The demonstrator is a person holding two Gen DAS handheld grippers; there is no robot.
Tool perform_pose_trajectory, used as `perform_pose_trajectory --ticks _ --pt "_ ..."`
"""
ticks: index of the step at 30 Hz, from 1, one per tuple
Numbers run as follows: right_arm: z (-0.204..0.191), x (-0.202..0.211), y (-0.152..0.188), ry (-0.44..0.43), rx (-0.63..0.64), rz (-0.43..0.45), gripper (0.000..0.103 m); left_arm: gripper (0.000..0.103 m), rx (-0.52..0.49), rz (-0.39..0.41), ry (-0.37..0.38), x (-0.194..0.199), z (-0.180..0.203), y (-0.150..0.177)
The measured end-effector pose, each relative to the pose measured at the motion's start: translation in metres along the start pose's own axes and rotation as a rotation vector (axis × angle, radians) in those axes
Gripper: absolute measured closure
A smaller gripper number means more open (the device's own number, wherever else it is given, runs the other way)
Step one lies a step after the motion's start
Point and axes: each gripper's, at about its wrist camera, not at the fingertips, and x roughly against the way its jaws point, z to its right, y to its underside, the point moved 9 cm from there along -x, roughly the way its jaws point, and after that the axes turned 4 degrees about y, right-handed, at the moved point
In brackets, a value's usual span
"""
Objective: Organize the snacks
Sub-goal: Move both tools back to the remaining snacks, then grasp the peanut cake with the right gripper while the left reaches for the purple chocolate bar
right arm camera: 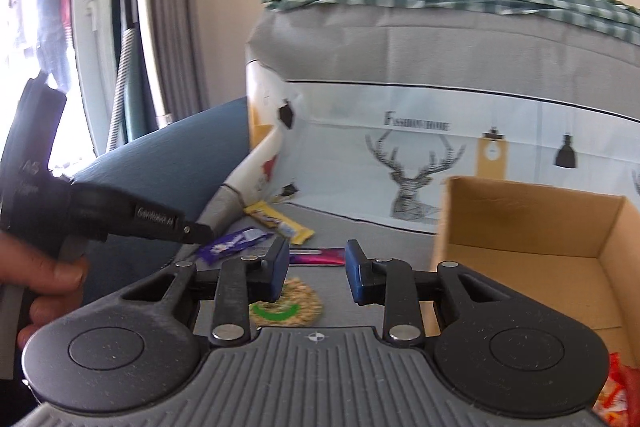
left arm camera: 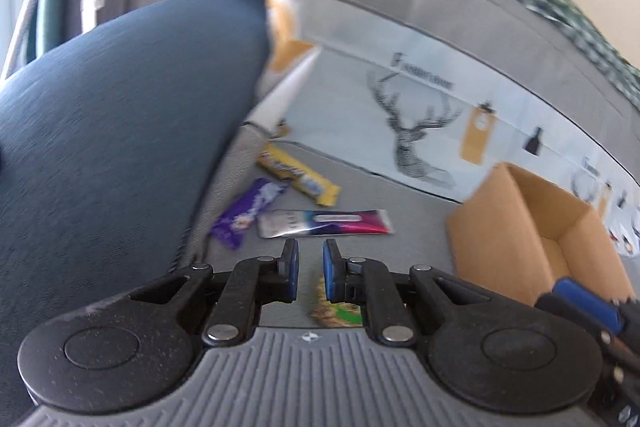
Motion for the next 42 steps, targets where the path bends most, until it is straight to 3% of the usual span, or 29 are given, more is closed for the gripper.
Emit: perform_pose_trajectory --ticks 6,9,14,19,22,23,26,29,34,38,40,42 --pt "-0.044 -0.027 0.01 -0.109 0.025 -0.08 0.069 0.09 0.032 -0.001 -0.05 -0.008 -0.015 -0.008" --pt "-0.06 -0.04 0.016 -0.125 0.065 -0.103 0.056 0.09 0.024 -0.002 -0.057 -0.016 -0.013 -0.011" --pt "-0.059 -0.068 0.027 -0.085 0.044 -0.18 0.025 0.09 -0.039 -0.008 -0.079 -0.031 -0.009 -0.015" --pt "-0.05 -0.098 0.038 -0.044 -0.019 -0.265 0.019 0.089 -0.171 -0.01 -0.099 -0.057 0.002 -0.017" --pt "-0.048 -0.113 0.042 -0.019 -0.032 -0.286 0.012 0.086 -0.188 -0.029 -0.117 -0.076 0.001 -0.017" --pt "-0.047 -0.119 0.045 -0.006 -0.027 -0.3 0.009 0.081 -0.181 -0.035 -0.122 -0.08 -0.001 -0.017" --pt "-0.044 -0.133 0.049 0.011 -0.037 -0.322 0.008 0.068 -0.136 -0.045 -0.129 -0.093 -0.013 -0.022" --pt "-0.042 -0.146 0.053 0.028 -0.032 -0.338 0.008 0.069 -0.138 -0.061 -0.123 -0.103 -0.017 -0.025" --pt "-0.039 -0.165 0.062 0.029 -0.051 -0.387 0.007 0.069 -0.253 -0.121 -0.203 -0.122 -0.016 -0.016" --pt "-0.043 -0.177 0.073 0.03 -0.033 -0.428 0.008 0.069 -0.261 -0.143 -0.211 -0.131 -0.018 -0.013" --pt "-0.043 -0.179 0.078 0.025 -0.021 -0.443 0.012 0.07 -0.269 -0.157 -0.218 -0.135 -0.02 -0.01" --pt "-0.043 -0.178 0.078 0.018 -0.015 -0.443 0.016 0.08 -0.274 -0.162 -0.226 -0.135 -0.021 -0.009"
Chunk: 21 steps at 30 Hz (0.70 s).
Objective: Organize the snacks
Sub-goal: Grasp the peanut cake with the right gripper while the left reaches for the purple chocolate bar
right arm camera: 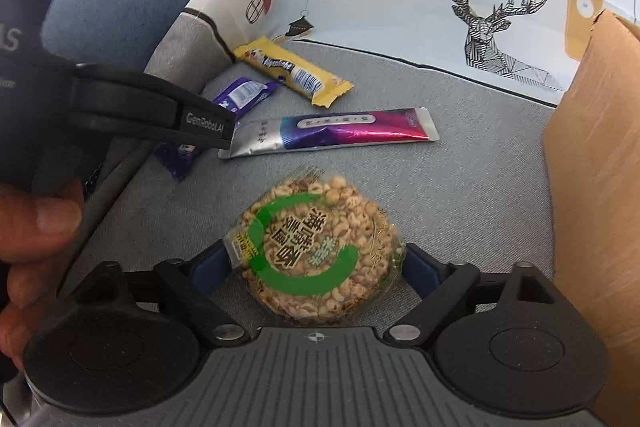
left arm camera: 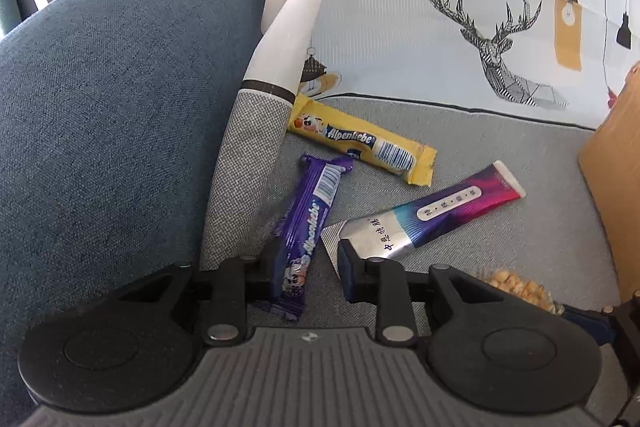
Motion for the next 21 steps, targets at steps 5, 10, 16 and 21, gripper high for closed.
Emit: perform_pose_trajectory --ticks 5,10,16,21 --pt "0.005 0.01 -0.001 0.004 0.01 0.027 0.019 0.103 0.052 0.006 0.014 0.009 -0.005 0.0" --pt "0.009 0.035 0.0 -0.019 -0.004 0.053 0.019 0.103 0.117 0.011 0.076 0.033 -0.006 0.006" --pt "0.002 0.071 0.022 -0.028 0.067 0.057 0.019 0.103 0.24 -0.004 0.184 0.067 -0.004 0.023" --pt "-0.004 0.102 0.044 -0.049 0.103 0.06 0.019 0.103 0.379 -0.08 0.356 0.092 0.008 0.049"
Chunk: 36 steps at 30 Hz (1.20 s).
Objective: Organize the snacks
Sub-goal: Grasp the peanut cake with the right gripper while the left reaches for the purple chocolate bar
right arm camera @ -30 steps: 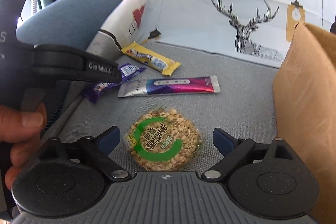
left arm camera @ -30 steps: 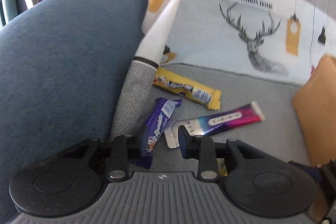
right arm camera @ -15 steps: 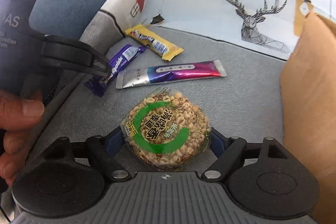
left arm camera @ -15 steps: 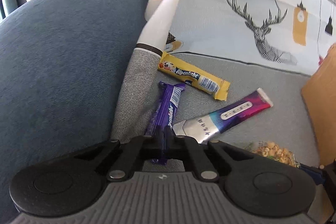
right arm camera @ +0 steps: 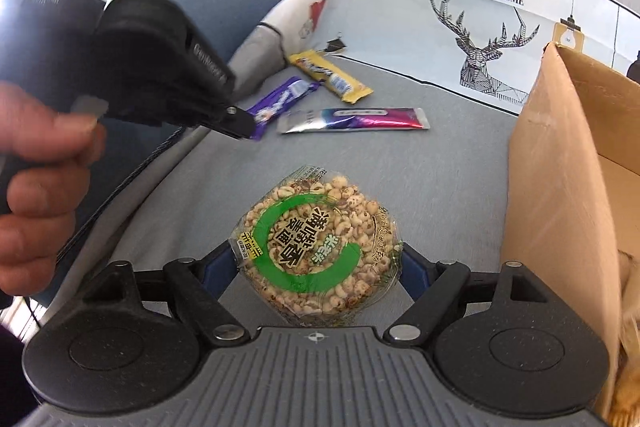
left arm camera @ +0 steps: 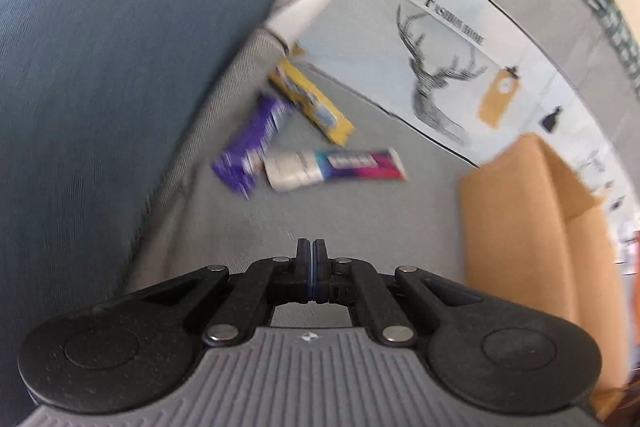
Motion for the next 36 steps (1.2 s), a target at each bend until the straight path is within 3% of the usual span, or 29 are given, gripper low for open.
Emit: perform_pose_trajectory --ticks 4,8,14,26,28,30,34,36 --pt "-0.004 0.018 0.015 0.007 0.047 -0.005 0.019 0.103 -0.007 -0.05 -0.021 0.005 0.005 0.024" --pt "-0.001 0.026 0.026 0.019 0.069 -0.014 0.019 0.102 -0.16 0.006 -0.098 0.008 0.018 0.023" --pt "0.004 0.022 0.038 0.023 0.105 -0.045 0.019 0.093 -0.251 0.098 -0.142 -0.001 0.028 0.004" --pt "0.004 -0.002 0.039 -0.01 0.095 -0.092 0.018 0.09 -0.233 0.187 -0.188 -0.036 0.015 -0.046" --pt "0.002 -0.004 0.039 -0.016 0.086 -0.096 0.018 0.086 -0.255 0.191 -0.211 -0.047 0.016 -0.051" --pt "0.002 -0.006 0.04 -0.018 0.075 -0.106 0.018 0.074 -0.278 0.201 -0.238 -0.056 0.017 -0.055" --pt "-0.001 -0.009 0.039 -0.026 0.077 -0.117 0.018 0.066 -0.309 0.213 -0.343 -0.071 0.009 -0.066" --pt "-0.002 -0.011 0.038 -0.029 0.086 -0.117 0.018 0.053 -0.293 0.179 -0.392 -0.083 -0.001 -0.068"
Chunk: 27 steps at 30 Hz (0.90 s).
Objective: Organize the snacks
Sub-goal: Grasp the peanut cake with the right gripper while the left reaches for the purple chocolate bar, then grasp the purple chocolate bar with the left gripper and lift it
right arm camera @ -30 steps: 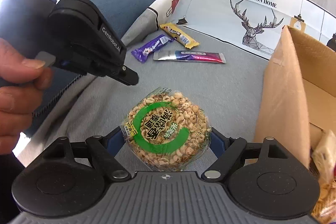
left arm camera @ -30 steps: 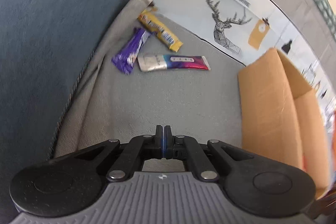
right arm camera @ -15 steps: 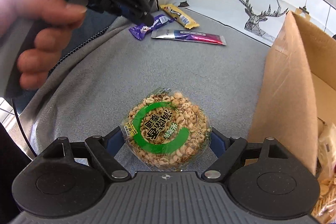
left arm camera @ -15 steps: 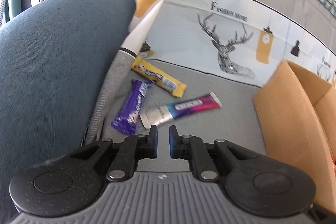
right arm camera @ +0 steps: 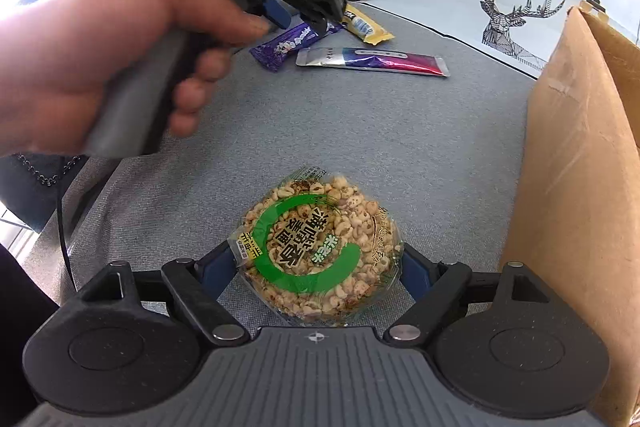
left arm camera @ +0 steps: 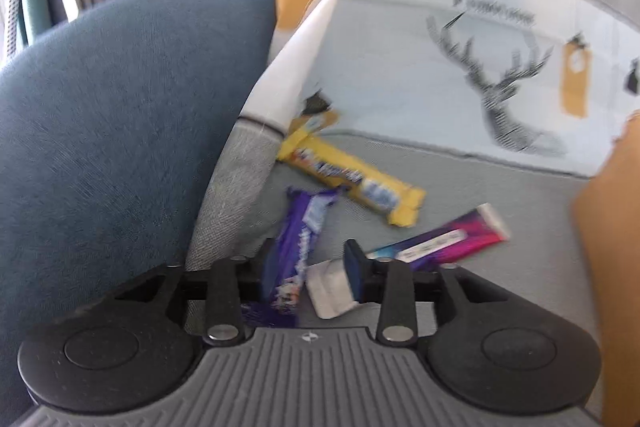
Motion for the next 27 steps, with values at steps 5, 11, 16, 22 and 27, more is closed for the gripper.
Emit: perform_pose_trajectory --ticks 5,11,16,22,27 --pt "0.0 -0.005 0.0 0.005 0.012 -0.017 0.018 0.078 0.065 -0.074 -0.019 -0.021 -0.011 0.006" --pt "0.0 -0.013 0.0 0.016 0.015 -0.034 0.018 0.087 0.148 -0.072 0.055 0.003 -0.016 0.004" --pt "-0.002 -0.013 0.001 0.024 0.01 -0.026 0.018 0.087 0.209 -0.099 0.192 0.048 -0.013 0.017" --pt "-0.004 -0.006 0.002 0.043 -0.001 0.004 0.018 0.087 0.265 -0.228 0.319 0.099 0.001 0.069" --pt "-0.005 0.0 0.004 0.044 -0.019 0.013 0.018 0.086 0.308 -0.366 0.362 0.102 0.005 0.108"
